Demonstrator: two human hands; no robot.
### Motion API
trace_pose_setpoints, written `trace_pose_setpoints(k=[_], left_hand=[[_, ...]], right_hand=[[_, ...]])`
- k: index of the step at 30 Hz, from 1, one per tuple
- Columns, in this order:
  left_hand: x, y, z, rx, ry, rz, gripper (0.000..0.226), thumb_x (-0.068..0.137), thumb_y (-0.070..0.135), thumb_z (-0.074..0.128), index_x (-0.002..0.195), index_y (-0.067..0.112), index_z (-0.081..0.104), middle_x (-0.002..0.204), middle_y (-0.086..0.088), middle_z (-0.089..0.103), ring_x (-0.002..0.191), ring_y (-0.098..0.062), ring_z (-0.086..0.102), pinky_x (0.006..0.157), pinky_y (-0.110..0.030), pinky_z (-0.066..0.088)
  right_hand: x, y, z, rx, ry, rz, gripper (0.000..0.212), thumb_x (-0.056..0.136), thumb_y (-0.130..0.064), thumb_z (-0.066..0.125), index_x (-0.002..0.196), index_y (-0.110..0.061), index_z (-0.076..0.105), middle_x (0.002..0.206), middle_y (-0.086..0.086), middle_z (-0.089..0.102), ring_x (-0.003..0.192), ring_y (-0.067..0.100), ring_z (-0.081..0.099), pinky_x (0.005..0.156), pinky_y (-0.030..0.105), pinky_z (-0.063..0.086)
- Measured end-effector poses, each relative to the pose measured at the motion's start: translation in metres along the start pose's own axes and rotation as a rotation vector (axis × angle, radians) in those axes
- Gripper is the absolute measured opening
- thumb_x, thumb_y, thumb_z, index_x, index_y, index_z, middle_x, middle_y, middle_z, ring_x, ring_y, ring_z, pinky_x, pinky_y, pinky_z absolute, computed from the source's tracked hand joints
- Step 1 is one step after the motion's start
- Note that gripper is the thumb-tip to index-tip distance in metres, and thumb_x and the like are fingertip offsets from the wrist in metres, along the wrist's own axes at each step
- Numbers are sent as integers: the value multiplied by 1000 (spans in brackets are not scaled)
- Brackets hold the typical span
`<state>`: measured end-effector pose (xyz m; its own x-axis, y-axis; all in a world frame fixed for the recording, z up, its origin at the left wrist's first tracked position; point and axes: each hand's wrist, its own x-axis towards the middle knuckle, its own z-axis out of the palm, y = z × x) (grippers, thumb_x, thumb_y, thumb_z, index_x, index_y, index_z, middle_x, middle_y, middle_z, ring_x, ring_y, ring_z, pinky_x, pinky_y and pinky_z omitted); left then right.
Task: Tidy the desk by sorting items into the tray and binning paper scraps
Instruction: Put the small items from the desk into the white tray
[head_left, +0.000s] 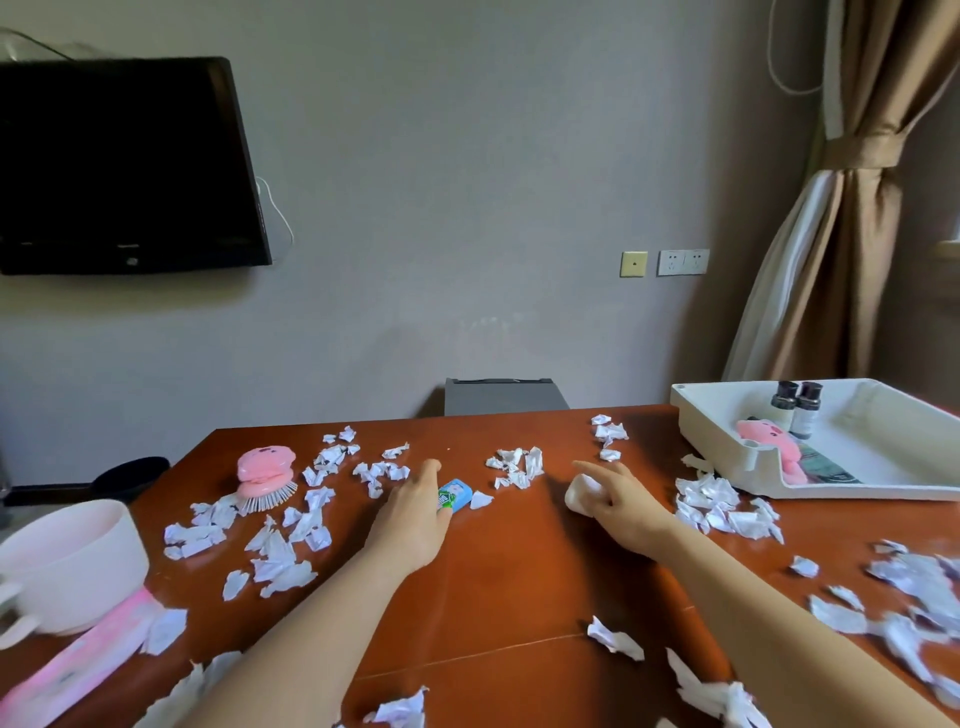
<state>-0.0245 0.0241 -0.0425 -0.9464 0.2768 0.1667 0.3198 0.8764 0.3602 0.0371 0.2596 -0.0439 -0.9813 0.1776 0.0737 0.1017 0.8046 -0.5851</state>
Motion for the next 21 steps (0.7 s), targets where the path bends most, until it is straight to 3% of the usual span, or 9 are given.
trace_pose_setpoints(k=[3, 6, 10, 14, 16, 19, 21], left_hand=[[7, -5, -2, 77, -145, -16, 47, 94, 27, 54, 137, 18, 38, 138, -7, 44, 120, -21, 50, 83, -27, 48], [29, -28, 8, 130, -202, -59, 43, 90, 54, 48, 125, 30, 41, 151, 1, 19, 115, -18, 51, 69, -24, 40], [-8, 9, -14, 111, -379, 1, 40, 88, 28, 61, 123, 17, 44, 124, -6, 50, 104, -18, 55, 72, -22, 44], [-22, 16, -14, 1, -377, 20, 51, 90, 29, 60, 133, 14, 38, 128, -7, 49, 107, -17, 55, 68, -18, 41], [-29, 18, -16, -45, -341, 37, 62, 91, 32, 58, 142, 14, 29, 134, -7, 45, 110, -15, 51, 74, -17, 41], [-42, 30, -28, -92, -297, 127, 38, 92, 36, 55, 122, 15, 45, 110, -3, 53, 90, -12, 53, 62, -15, 39], [-48, 39, -35, -122, -284, 146, 36, 95, 37, 49, 123, 14, 45, 113, -5, 56, 87, -12, 54, 62, -18, 42]], right_hand=[[-7, -2, -8, -20, -39, -4, 44, 96, -22, 46, 139, -30, 40, 148, 7, 30, 131, 26, 40, 107, 33, 36], [-13, -6, -18, -97, -66, -2, 46, 92, -19, 55, 135, -28, 46, 142, 6, 35, 124, 25, 46, 97, 28, 43], [-27, -14, -27, -254, -100, -4, 48, 90, -24, 60, 135, -24, 44, 140, 5, 37, 122, 24, 47, 94, 25, 45], [-44, -18, -31, -304, -95, 30, 52, 90, -24, 60, 136, -21, 38, 139, 6, 43, 121, 25, 50, 91, 27, 48], [-54, -18, -32, -317, -91, 29, 53, 89, -25, 61, 135, -22, 37, 137, 7, 43, 120, 25, 50, 91, 27, 49], [-69, -15, -37, -322, -108, 36, 48, 90, -24, 59, 133, -23, 38, 135, 8, 47, 119, 25, 51, 90, 28, 49], [-79, -12, -43, -331, -101, 35, 44, 92, -22, 56, 133, -23, 39, 134, 8, 48, 119, 25, 51, 89, 28, 49]])
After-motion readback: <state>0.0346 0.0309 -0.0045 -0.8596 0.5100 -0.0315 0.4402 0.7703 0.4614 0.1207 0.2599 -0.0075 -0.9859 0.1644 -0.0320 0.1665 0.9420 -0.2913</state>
